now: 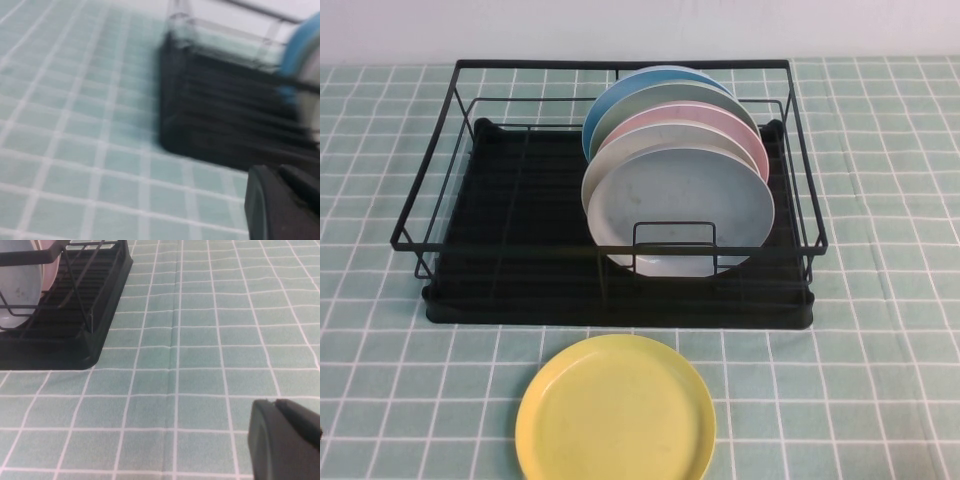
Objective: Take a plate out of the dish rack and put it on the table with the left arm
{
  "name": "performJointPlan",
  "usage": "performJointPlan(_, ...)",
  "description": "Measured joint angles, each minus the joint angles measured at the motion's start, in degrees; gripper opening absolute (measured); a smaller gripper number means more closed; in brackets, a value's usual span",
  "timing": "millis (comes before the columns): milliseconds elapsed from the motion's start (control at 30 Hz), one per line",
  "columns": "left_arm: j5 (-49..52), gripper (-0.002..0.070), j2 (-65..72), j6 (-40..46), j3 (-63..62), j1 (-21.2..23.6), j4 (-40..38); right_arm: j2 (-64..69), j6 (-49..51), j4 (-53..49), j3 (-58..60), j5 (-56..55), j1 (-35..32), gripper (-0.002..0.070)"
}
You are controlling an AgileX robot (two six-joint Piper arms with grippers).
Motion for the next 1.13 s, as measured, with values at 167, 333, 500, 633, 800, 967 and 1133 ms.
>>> performJointPlan(167,-8.91,-0.0001,-1.02,-6.48,5.44,0.00,12.97,0.00,0.00,0.00,0.00,0.00,0.00,-0.0018)
performJointPlan(333,-11.53,-0.0001,-1.73,-7.66,5.68,0.00,20.02,0.00,0.00,0.00,0.00,0.00,0.00,-0.0018)
performJointPlan(500,-6.43,-0.0001,-1.73,-7.81,5.68,-0.14,20.24,0.00,0.00,0.00,0.00,0.00,0.00,-0.0018)
performJointPlan(633,-1.50,-0.0001,-1.73,-7.93,5.68,-2.14,20.33,0.00,0.00,0.00,0.00,0.00,0.00,-0.0018)
performJointPlan(800,-1.41,-0.0001,-1.73,-7.93,5.68,-4.61,20.45,0.00,0.00,0.00,0.00,0.00,0.00,-0.0018)
performJointPlan(967,-1.41,-0.0001,-1.73,-7.93,5.68,-5.25,20.45,0.00,0.00,0.00,0.00,0.00,0.00,-0.0018)
performJointPlan(1133,-1.41,-0.0001,-1.73,-7.93,5.68,-5.25,20.45,0.00,0.00,0.00,0.00,0.00,0.00,-0.0018)
